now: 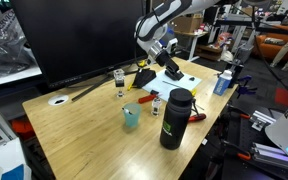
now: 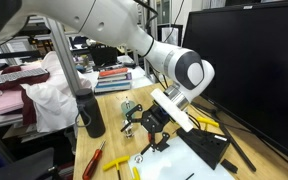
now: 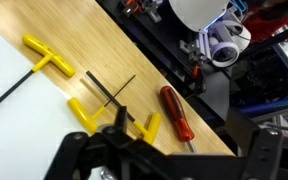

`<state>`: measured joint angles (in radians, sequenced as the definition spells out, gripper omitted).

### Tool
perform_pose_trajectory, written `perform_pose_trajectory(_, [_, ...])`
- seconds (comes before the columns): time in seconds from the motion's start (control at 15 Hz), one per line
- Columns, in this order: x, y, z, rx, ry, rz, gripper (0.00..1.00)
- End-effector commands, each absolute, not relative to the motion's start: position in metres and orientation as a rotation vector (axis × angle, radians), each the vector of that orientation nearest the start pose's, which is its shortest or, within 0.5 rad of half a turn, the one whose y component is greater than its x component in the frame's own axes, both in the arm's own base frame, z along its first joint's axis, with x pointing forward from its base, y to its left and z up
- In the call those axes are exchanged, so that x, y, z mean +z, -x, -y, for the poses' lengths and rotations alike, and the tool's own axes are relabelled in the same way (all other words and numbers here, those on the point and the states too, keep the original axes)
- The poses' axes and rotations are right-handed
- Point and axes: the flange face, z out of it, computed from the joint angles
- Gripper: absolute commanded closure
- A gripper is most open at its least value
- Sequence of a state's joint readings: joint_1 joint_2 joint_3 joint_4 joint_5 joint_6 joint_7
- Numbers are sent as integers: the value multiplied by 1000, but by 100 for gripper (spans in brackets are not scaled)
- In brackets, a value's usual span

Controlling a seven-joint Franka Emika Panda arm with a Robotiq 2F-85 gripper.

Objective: Take one wrench from the tool holder and put it on the board

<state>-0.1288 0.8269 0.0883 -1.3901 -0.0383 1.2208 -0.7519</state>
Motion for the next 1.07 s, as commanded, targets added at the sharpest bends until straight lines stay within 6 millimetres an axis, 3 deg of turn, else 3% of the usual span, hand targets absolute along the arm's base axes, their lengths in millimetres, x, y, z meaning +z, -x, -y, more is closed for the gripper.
perform_pose_trajectory(0.0, [204, -623, 34, 1072, 2447, 810, 0])
perform_pose_trajectory(0.33, [237, -662, 18, 821, 2676, 780, 0])
perform_pose_trajectory(0.67, [271, -686, 22, 595, 2980, 657, 0])
perform_pose_trajectory(1.0, [272, -697, 38, 461, 3168, 286, 0])
